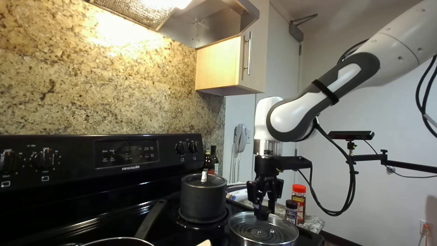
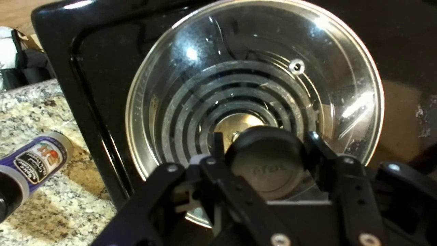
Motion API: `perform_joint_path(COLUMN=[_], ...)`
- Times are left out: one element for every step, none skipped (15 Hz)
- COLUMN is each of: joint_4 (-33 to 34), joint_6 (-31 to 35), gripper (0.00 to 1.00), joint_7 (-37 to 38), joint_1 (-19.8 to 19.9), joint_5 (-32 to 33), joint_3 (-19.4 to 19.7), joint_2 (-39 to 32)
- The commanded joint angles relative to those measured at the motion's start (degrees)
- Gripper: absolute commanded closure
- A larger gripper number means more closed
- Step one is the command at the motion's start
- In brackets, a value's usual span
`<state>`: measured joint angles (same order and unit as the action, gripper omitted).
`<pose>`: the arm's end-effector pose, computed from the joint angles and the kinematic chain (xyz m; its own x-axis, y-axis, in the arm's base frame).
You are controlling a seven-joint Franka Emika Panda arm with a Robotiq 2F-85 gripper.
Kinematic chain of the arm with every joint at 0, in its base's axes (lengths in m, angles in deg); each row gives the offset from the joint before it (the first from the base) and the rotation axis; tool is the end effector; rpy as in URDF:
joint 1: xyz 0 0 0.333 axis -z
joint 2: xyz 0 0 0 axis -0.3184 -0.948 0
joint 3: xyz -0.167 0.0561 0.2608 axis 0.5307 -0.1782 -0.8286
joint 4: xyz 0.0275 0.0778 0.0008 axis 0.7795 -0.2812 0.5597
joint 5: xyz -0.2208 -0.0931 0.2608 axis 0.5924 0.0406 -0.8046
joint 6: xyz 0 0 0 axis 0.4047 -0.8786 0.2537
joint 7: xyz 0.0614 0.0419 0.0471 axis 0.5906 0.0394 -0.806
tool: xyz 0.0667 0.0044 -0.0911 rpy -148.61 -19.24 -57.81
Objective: Move the clear lid to the right burner
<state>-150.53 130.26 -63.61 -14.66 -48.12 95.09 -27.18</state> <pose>0.4403 -0.0768 0.3802 0.8676 -0.4966 -0.0246 -0.4972 -0.8664 -0.0463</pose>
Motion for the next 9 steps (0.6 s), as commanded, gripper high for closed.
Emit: perform_joint_path(joint_4=[-0.3,-0.3,-0.3,-0.3,-0.3,-0.2,-0.2,-0.2,-0.2], joint_6=[0.6,0.6,0.6,0.6,0.5,0.3,0.2,0.3,0.4], gripper=[0.66,0.66,0.66,0.66,0.66,0.66,0.48,0.29,0.15], joint_7=[-2.3,-2.0,-2.2,-2.0,-2.0,-2.1,-2.3,-2.1,-1.8], joint_1=[0.8,0.8,0.7,0.7,0.7,0.7,0.7,0.7,0.7], joint_5=[-0.7,-0.5,-0.6,-0.4,-0.4,-0.3,-0.4,-0.3,0.2], joint_3=[-0.4,-0.4,-0.5,-0.5,-0.5,-0.5,-0.5,-0.5,-0.6], joint_2=[0.1,0.0,-0.1,-0.1,-0.1,-0.2,-0.2,-0.2,-0.2])
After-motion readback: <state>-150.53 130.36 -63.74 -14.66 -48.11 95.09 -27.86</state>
